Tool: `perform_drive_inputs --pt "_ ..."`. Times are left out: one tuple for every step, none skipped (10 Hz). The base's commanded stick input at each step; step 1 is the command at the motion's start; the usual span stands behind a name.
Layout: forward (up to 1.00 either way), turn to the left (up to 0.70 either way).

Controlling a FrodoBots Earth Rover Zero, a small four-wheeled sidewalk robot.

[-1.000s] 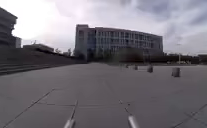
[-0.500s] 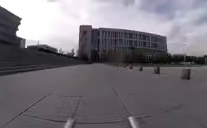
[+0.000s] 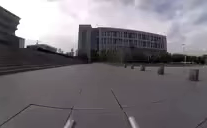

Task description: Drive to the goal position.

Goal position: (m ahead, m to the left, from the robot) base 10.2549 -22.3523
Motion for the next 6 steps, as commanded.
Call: perform_drive_inputs --pt "1.00 0.00" --pt "1.00 0.00" --pt "1.00 0.00" --pt "1.00 0.00" --pt "1.00 0.00" --pt "1.00 0.00"
